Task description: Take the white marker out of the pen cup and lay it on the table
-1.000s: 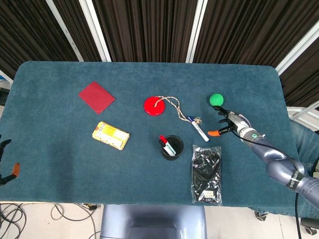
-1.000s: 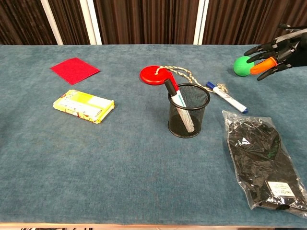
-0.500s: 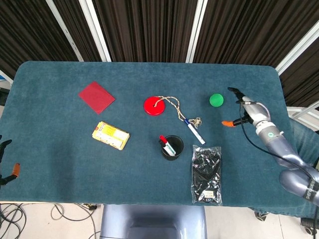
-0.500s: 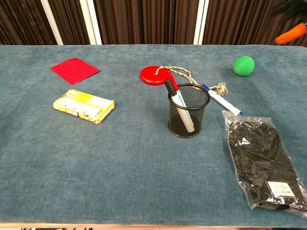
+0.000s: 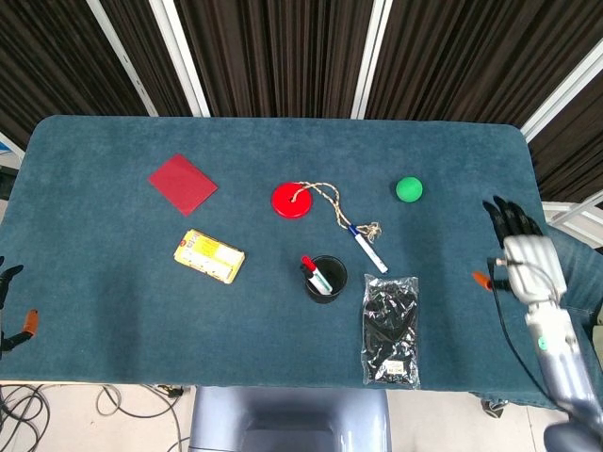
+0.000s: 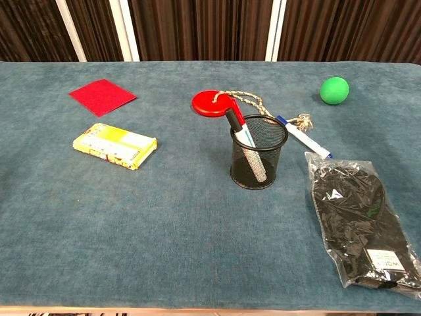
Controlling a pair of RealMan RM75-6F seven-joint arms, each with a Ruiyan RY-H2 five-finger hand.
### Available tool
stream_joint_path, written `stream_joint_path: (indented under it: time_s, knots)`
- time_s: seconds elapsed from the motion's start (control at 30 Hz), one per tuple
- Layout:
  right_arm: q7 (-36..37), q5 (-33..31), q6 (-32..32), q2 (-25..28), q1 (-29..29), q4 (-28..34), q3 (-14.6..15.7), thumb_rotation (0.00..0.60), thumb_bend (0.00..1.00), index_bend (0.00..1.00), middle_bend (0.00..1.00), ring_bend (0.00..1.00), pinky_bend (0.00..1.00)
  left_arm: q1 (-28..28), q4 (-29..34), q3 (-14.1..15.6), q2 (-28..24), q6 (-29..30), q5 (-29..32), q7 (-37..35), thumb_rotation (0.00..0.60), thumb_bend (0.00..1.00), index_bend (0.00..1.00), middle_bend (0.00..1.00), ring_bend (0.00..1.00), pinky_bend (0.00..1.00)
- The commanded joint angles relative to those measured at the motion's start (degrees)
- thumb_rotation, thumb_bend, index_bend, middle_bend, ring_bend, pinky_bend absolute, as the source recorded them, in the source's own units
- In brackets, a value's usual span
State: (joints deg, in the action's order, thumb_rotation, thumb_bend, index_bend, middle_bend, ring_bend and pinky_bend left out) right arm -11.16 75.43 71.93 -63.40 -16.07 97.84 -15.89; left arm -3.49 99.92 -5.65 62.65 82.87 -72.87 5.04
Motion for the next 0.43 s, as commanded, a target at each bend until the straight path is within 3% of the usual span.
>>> stream_joint_path:
  time_s: [0.03, 0.2, 0.43]
  knots:
    - [-4.85, 5.64, 8.24, -4.89, 6.00, -2.33, 6.54, 0.600, 0.19, 0.00, 0.00, 0.00, 0.17, -0.02, -0.07, -0.02, 0.04, 0.02, -0.02, 0.11, 0.600, 0.40, 0.14, 0.00, 0.00, 0.03]
    - [-5.69, 8.21, 13.38, -8.04, 8.88, -5.53, 9.08, 0.600, 0.19, 0.00, 0.00, 0.00, 0.17, -0.01, -0.22, -0.03, 0.18, 0.20, -0.14, 0.28, 0.600, 0.40, 0.14, 0.00, 0.00, 0.03]
    - [-5.62, 10.84, 15.96, -9.86, 10.22, -7.09, 10.84, 0.600, 0.19, 0.00, 0.00, 0.00, 0.17, -0.01, -0.38, 0.06, 0.20, 0.26, -0.30, 0.62, 0.600, 0.40, 0.15, 0.00, 0.00, 0.03]
